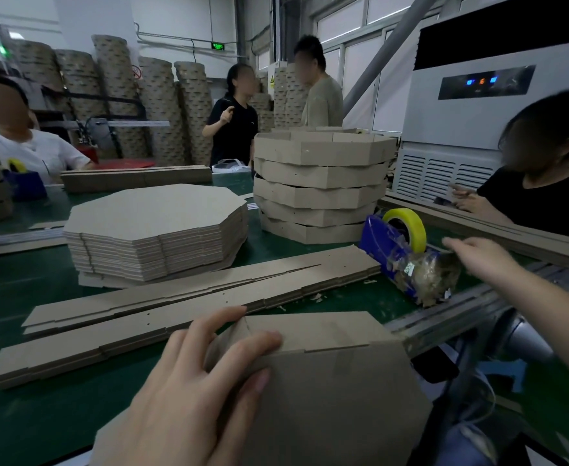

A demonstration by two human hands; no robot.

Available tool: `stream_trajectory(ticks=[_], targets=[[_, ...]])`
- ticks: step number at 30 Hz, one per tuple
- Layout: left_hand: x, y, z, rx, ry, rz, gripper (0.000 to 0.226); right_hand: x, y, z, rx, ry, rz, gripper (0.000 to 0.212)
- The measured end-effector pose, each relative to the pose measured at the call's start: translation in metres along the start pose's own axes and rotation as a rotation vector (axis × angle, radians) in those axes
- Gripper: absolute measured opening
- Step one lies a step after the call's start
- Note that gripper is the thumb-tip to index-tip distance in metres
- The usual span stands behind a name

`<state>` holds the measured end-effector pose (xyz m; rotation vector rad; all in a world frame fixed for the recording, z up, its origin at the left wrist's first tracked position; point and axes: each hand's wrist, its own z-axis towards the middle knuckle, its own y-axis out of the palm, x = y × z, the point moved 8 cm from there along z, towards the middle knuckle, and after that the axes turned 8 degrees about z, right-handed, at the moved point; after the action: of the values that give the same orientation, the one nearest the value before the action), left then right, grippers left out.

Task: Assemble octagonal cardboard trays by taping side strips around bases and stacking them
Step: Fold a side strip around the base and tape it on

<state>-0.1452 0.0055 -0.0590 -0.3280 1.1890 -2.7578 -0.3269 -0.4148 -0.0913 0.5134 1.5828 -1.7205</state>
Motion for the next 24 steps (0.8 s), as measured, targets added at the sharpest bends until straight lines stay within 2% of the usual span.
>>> stream_trajectory(ticks=[3,5,11,15,19,24], targets=[[0.000,0.001,0.002,0.002,0.002,0.008,0.030,0.013,0.010,0.003,-0.052,0.002,0.205,0.029],[0.001,0.002,0.003,0.000,0.006,0.011,0.030,0.015,0.012,0.005,-0.078,0.025,0.251,0.024],[0.000,0.004,0.004,0.001,0.006,0.014,0.031,0.022,0.019,0.015,-0.127,0.235,0.413,0.016],[-0.002,0.004,0.004,0.011,0.002,0.017,0.030,0.024,0.023,0.016,-0.165,0.335,0.663,0.005],[-0.001,0.004,0.005,0.016,0.007,0.020,0.030,0.023,0.024,0.011,-0.197,0.397,0.771,0.003],[-0.001,0.005,0.005,0.011,0.002,0.020,0.029,0.031,0.028,0.010,-0.182,0.389,0.891,0.010]])
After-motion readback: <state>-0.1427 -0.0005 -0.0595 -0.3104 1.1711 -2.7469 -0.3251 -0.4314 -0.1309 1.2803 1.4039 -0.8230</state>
